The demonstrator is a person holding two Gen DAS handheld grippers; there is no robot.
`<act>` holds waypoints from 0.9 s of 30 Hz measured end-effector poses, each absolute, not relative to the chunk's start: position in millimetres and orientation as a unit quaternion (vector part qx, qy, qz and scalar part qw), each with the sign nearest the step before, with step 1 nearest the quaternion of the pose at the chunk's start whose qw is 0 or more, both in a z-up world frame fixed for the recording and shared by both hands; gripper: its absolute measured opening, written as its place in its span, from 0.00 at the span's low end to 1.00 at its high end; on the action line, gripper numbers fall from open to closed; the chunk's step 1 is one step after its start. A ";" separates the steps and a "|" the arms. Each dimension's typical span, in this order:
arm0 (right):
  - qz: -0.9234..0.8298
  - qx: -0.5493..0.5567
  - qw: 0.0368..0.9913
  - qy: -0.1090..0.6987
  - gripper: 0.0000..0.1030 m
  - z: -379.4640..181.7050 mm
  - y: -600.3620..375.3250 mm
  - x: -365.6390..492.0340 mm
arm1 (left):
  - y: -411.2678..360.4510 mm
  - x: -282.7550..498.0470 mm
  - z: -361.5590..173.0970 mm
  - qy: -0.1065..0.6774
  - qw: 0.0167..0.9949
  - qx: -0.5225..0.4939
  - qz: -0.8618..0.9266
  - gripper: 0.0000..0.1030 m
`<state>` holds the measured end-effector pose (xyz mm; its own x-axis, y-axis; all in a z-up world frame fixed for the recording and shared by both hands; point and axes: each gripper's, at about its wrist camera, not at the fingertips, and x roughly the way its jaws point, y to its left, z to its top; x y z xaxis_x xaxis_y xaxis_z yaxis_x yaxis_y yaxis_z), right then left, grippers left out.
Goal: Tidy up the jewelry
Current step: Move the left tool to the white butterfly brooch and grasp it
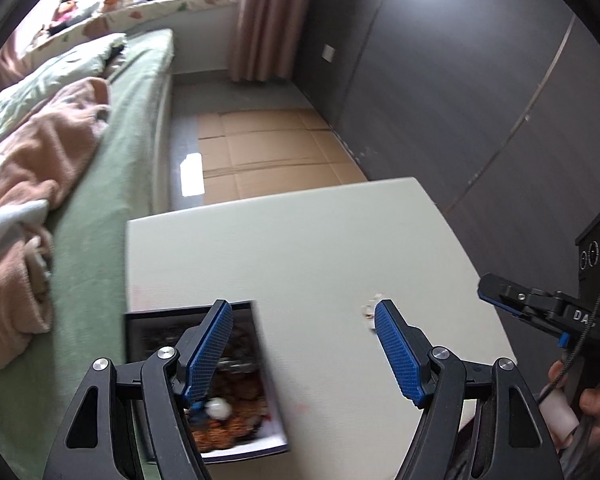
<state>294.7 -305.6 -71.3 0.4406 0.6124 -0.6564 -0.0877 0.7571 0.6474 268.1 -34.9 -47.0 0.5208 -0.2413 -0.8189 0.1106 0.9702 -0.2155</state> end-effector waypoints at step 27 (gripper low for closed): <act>0.155 0.362 0.759 0.519 0.38 -105.0 -378.6 299.6 | -143.9 321.4 -127.1 0.588 0.806 -0.005 -0.071 0.50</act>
